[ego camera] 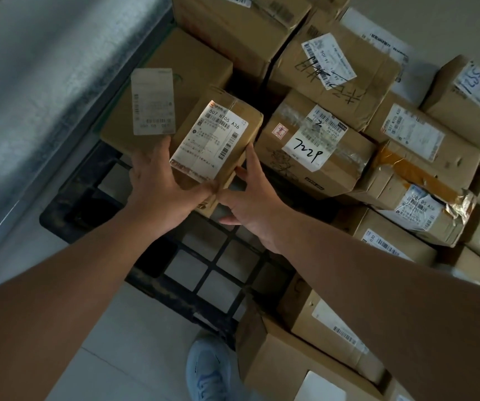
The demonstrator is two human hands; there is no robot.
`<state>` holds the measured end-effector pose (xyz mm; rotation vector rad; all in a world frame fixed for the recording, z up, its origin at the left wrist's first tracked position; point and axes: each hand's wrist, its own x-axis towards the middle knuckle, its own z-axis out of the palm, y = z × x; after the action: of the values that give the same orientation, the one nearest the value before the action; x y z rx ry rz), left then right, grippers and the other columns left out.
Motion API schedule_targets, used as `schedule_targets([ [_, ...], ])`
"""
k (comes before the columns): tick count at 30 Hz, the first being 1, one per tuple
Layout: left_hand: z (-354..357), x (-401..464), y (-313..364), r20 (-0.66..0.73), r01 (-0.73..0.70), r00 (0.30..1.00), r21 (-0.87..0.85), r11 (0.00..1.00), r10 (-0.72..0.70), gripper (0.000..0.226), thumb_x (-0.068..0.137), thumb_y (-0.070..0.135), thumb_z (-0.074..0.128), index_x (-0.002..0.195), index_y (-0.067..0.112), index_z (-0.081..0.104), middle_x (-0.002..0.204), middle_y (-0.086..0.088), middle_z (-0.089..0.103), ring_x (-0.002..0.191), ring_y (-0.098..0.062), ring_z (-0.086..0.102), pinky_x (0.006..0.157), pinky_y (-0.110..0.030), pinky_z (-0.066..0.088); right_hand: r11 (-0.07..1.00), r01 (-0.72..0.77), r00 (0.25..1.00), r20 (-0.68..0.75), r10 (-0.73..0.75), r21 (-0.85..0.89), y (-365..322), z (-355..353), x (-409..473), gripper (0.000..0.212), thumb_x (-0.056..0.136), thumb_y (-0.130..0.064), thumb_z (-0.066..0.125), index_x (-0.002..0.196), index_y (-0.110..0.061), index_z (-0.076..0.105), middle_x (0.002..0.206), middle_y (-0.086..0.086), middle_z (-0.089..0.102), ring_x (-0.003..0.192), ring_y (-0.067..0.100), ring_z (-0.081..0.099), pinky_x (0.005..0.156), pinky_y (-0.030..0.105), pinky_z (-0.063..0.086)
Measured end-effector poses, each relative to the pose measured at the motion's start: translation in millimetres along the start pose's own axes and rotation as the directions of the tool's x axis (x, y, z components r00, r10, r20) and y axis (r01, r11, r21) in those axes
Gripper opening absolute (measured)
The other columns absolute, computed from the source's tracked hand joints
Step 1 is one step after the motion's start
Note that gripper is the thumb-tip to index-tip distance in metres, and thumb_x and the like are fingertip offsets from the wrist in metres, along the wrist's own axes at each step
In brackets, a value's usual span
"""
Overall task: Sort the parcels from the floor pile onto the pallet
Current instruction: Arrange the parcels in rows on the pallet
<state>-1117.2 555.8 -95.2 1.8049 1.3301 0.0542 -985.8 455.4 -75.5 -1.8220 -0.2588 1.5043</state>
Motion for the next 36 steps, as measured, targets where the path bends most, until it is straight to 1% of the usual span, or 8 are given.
schedule_targets([
  [6, 13, 4, -4, 0.028, -0.055, 0.998, 0.188, 0.981, 0.051, 0.137, 0.057, 0.057, 0.093, 0.16, 0.027, 0.007, 0.154, -0.012, 0.019, 0.145, -0.039, 0.022, 0.116, -0.061, 0.033, 0.999, -0.03, 0.999, -0.032, 0.03, 0.014, -8, -1, 7, 0.118, 0.092, 0.014, 0.062, 0.159, -0.063, 0.003, 0.17, -0.002, 0.029, 0.135, 0.033, 0.057, 0.09, 0.05, 0.063],
  [13, 22, 18, 7, 0.037, -0.164, 0.986, 0.226, 0.96, 0.16, 0.135, 0.066, 0.057, 0.089, 0.163, 0.01, 0.008, 0.159, -0.015, 0.023, 0.149, -0.037, 0.024, 0.12, -0.06, 0.031, 0.998, 0.062, 0.996, -0.062, -0.06, 0.027, -4, -12, 2, 0.099, 0.094, 0.015, 0.057, 0.163, -0.048, 0.024, 0.158, -0.006, 0.045, 0.129, 0.027, 0.06, 0.093, 0.047, 0.063],
  [19, 18, 26, 5, 0.116, -0.225, 0.973, 0.298, 0.928, 0.199, 0.13, 0.073, 0.055, 0.086, 0.164, 0.01, 0.004, 0.167, -0.008, 0.013, 0.157, -0.033, 0.011, 0.124, -0.058, 0.025, 0.999, 0.038, 0.997, -0.063, -0.038, 0.011, 2, -10, 4, 0.095, 0.095, 0.009, 0.059, 0.161, -0.051, 0.027, 0.166, -0.004, 0.034, 0.135, 0.028, 0.055, 0.091, 0.046, 0.064],
  [23, 7, 21, -7, 0.135, -0.264, 0.964, 0.463, 0.846, 0.227, 0.122, 0.076, 0.057, 0.083, 0.164, 0.023, 0.006, 0.166, -0.009, 0.003, 0.155, -0.039, 0.007, 0.123, -0.062, 0.024, 0.997, -0.027, 0.999, -0.02, 0.025, -0.076, 3, 0, 3, 0.088, 0.102, 0.003, 0.051, 0.158, -0.058, 0.023, 0.161, 0.007, 0.042, 0.131, 0.033, 0.058, 0.089, 0.048, 0.064],
  [25, 1, 20, -12, 0.058, -0.149, 0.988, 0.575, 0.804, 0.142, 0.114, 0.077, 0.069, 0.074, 0.161, 0.045, 0.001, 0.165, -0.009, -0.009, 0.152, -0.048, -0.002, 0.12, -0.066, 0.015, 0.995, -0.062, 0.998, 0.003, 0.062, -0.084, 3, 5, 1, 0.087, 0.105, -0.003, 0.05, 0.156, -0.064, 0.016, 0.159, 0.01, 0.044, 0.131, 0.035, 0.058, 0.092, 0.052, 0.062],
  [27, -3, 18, -15, 0.015, -0.032, 0.999, 0.535, 0.844, 0.028, 0.105, 0.08, 0.071, 0.07, 0.155, 0.059, -0.003, 0.164, -0.01, -0.017, 0.15, -0.055, -0.008, 0.118, -0.07, 0.013, 0.992, -0.095, 0.995, 0.029, 0.098, -0.079, 1, 9, -1, 0.088, 0.105, -0.009, 0.053, 0.154, -0.069, 0.01, 0.16, 0.01, 0.043, 0.123, 0.033, 0.064, 0.091, 0.051, 0.063],
  [31, -7, 16, -22, 0.035, 0.035, 0.998, 0.306, 0.951, -0.048, 0.087, 0.092, 0.06, 0.066, 0.158, 0.057, 0.009, 0.163, -0.009, -0.007, 0.145, -0.051, 0.027, 0.114, -0.056, 0.036, 0.993, -0.112, 0.993, 0.04, 0.113, -0.022, -1, 18, 0, 0.094, 0.104, -0.012, 0.059, 0.15, -0.074, 0.004, 0.158, 0.012, 0.045, 0.105, 0.027, 0.071, 0.087, 0.044, 0.065],
  [36, -4, 17, -19, 0.037, 0.008, 0.999, 0.289, 0.957, -0.019, 0.081, 0.098, 0.051, 0.063, 0.161, 0.049, 0.012, 0.166, -0.015, 0.005, 0.143, -0.045, 0.037, 0.115, -0.051, 0.037, 0.99, -0.085, 0.996, -0.021, 0.088, 0.115, -5, 24, 4, 0.091, 0.103, -0.006, 0.055, 0.155, -0.068, 0.011, 0.155, 0.01, 0.046, 0.119, 0.024, 0.064, 0.091, 0.041, 0.063],
])
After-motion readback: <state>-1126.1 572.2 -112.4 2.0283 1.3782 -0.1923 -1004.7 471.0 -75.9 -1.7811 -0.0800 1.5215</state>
